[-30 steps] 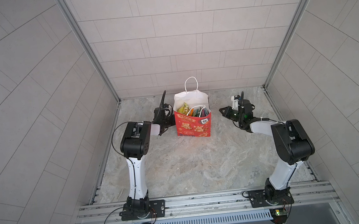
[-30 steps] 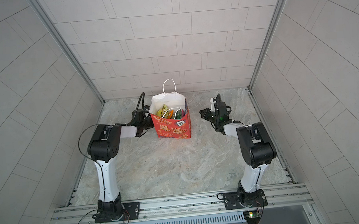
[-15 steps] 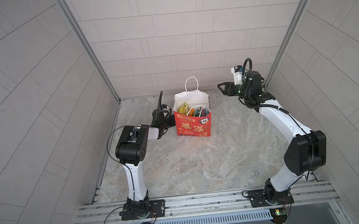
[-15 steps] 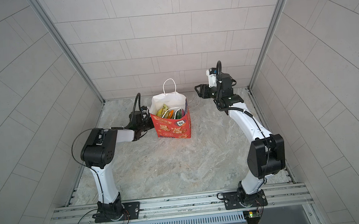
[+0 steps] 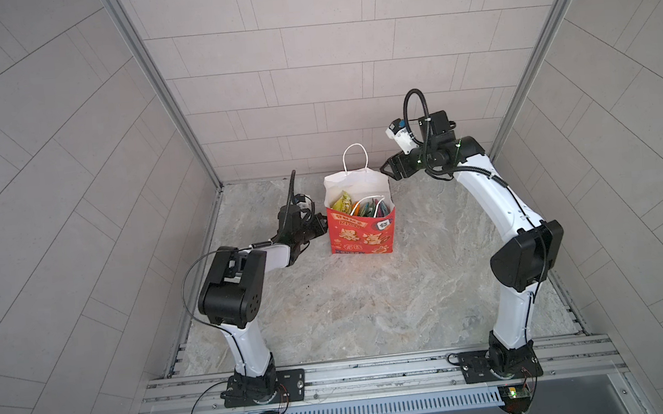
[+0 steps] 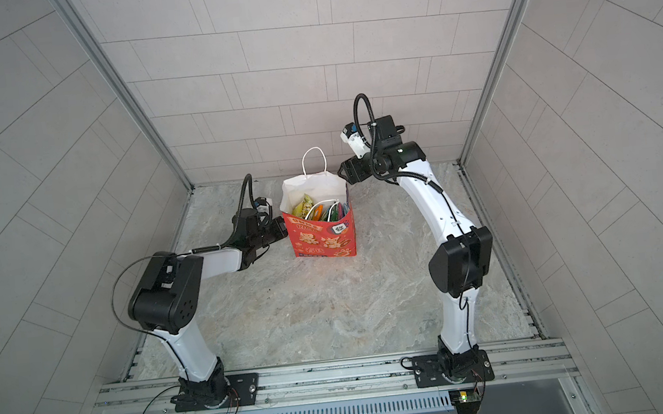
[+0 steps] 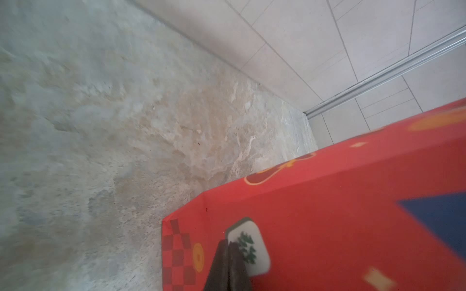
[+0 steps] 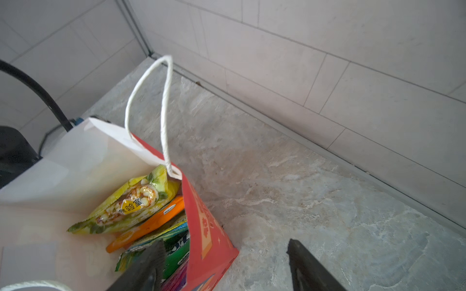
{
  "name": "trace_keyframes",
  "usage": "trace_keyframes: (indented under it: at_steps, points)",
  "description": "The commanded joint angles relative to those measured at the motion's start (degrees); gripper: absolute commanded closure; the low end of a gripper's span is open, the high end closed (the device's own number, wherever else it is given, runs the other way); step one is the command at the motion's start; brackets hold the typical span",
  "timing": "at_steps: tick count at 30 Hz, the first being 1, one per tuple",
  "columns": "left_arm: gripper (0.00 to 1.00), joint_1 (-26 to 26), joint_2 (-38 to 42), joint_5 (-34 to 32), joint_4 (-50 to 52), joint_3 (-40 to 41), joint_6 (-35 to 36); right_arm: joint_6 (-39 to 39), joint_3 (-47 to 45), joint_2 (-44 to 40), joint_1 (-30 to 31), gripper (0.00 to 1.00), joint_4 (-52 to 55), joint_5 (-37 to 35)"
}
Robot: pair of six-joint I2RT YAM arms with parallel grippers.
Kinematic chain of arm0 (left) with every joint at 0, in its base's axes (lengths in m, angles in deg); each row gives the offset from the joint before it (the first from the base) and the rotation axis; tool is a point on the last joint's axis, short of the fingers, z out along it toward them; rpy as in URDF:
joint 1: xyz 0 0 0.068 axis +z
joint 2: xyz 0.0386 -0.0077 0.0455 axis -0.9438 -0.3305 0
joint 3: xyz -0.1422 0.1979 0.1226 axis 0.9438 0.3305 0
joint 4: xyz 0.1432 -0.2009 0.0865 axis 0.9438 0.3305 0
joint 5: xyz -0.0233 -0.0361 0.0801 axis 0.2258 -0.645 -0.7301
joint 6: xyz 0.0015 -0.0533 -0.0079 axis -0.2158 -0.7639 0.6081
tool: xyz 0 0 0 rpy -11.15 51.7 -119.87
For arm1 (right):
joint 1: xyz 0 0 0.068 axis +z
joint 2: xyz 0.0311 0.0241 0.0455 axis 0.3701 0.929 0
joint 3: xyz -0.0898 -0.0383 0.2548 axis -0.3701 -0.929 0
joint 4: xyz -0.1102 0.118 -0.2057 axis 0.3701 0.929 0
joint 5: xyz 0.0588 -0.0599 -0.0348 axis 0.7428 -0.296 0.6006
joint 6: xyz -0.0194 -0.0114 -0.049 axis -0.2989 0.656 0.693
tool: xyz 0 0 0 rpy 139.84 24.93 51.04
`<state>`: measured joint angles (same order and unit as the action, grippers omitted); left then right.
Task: Take the snacks out of the paper bag
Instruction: Move the paper bag to the top-center of the table, then pick up the paper bag from the top-center of the table.
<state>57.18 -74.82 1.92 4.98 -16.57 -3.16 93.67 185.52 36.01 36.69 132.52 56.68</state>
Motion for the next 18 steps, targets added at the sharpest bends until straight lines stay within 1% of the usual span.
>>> trace_keyframes:
  at_steps: [1, 2, 3, 4, 6, 7, 8, 9, 10, 11, 12, 13, 14, 15, 16, 17, 18]
  points:
    - [0.81, 0.6, 9.5, -8.3, 2.3, 2.5, 0.5, 6.2, 4.6, 0.7, 1.7, 0.23, 9.4, -1.7]
    - [0.77, 0.5, 12.3, -9.9, 3.9, 3.0, 1.6, 5.8, 5.3, 1.2, 1.9, 0.23, 9.3, -3.0]
    - [0.7, 0.6, 15.9, -11.1, 5.8, 3.4, 3.0, 5.8, 6.5, 1.9, 2.4, 0.23, 9.8, -4.2]
    - [0.61, 0.6, 19.6, -13.0, 8.5, 3.5, 4.4, 6.2, 8.0, 2.8, 2.7, 0.23, 10.7, -4.3]
    - [0.39, 0.5, 26.1, -17.2, 13.0, 3.7, 6.4, 6.3, 10.1, 4.2, 3.2, 0.23, 11.9, -3.5]
    - [0.35, 0.5, 29.4, -18.5, 14.3, 4.3, 6.5, 6.6, 10.8, 4.8, 3.4, 0.24, 12.3, -3.2]
    - [0.33, 0.5, 32.1, -19.5, 14.8, 5.0, 6.9, 6.8, 11.3, 5.3, 3.5, 0.25, 12.7, -3.2]
    - [0.25, 0.5, 35.5, -20.6, 14.2, 6.2, 6.9, 7.0, 12.1, 6.1, 3.8, 0.27, 13.0, -3.7]
    - [0.11, 0.5, 38.7, -22.1, 12.3, 8.2, 4.3, 7.1, 12.9, 6.9, 4.0, 0.29, 13.4, -4.3]
    - [0.02, 0.5, 40.7, -25.0, 9.1, 10.7, 1.4, 7.1, 13.8, 7.5, 4.2, 0.31, 13.8, -4.6]
    - [0.0, 0.5, 42.7, -28.0, 3.2, 14.3, -3.2, 7.2, 14.7, 8.4, 4.4, 0.32, 14.3, -4.6]
    - [0.0, 0.7, 44.3, -29.8, -2.3, 18.2, -6.1, 7.2, 15.5, 9.0, 4.5, 0.32, 14.7, -4.7]
    - [0.0, 0.6, 45.5, -31.1, -6.1, 20.9, -8.2, 7.3, 16.3, 9.6, 4.8, 0.32, 15.2, -5.0]
    - [0.0, 0.7, 46.7, -31.0, -7.4, 22.4, -7.9, 7.7, 17.1, 10.2, 5.0, 0.32, 15.8, -5.2]
    - [0.0, 0.7, 47.8, -28.9, -4.5, 21.8, -4.3, 8.1, 17.8, 10.8, 5.3, 0.33, 16.1, -5.6]
    - [0.0, 0.6, 48.7, -26.5, 1.6, 19.4, -0.6, 8.2, 18.2, 11.3, 5.5, 0.33, 16.5, -6.1]
    - [0.01, 0.4, 49.0, -24.4, 10.9, 15.4, 2.5, 8.7, 18.9, 11.9, 5.7, 0.35, 17.2, -6.4]
